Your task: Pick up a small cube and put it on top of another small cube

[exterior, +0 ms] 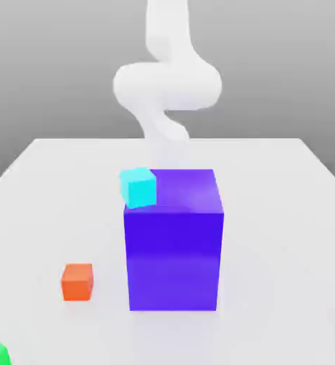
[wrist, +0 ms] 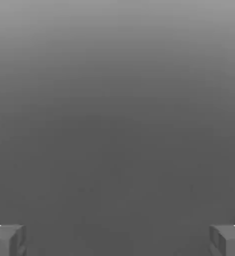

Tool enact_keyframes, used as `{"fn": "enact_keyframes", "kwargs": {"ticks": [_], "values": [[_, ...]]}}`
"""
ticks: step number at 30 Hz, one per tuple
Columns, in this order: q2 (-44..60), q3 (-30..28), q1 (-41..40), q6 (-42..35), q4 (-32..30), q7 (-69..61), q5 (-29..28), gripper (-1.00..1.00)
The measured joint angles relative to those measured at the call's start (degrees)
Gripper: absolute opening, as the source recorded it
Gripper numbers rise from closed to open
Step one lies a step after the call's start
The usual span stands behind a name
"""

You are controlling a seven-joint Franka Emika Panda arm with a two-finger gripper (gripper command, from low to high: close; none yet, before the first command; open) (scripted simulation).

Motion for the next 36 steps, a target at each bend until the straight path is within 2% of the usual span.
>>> {"fn": "enact_keyframes", "kwargs": {"ticks": [18, 30, 34, 35, 36], "values": [[37.74, 14.80, 7.01, 9.75, 1.18, 1.34, -11.22, 0.00], [62.11, 19.27, 16.03, 16.65, 1.86, 0.54, -16.16, 0.00], [70.43, 15.74, 19.70, 22.03, 3.64, 3.25, -20.30, 0.00], [72.00, 14.76, 20.53, 23.18, 4.04, 3.86, -21.15, -1.00], [72.00, 14.76, 20.53, 23.18, 4.04, 3.86, -21.15, -1.00]]}}
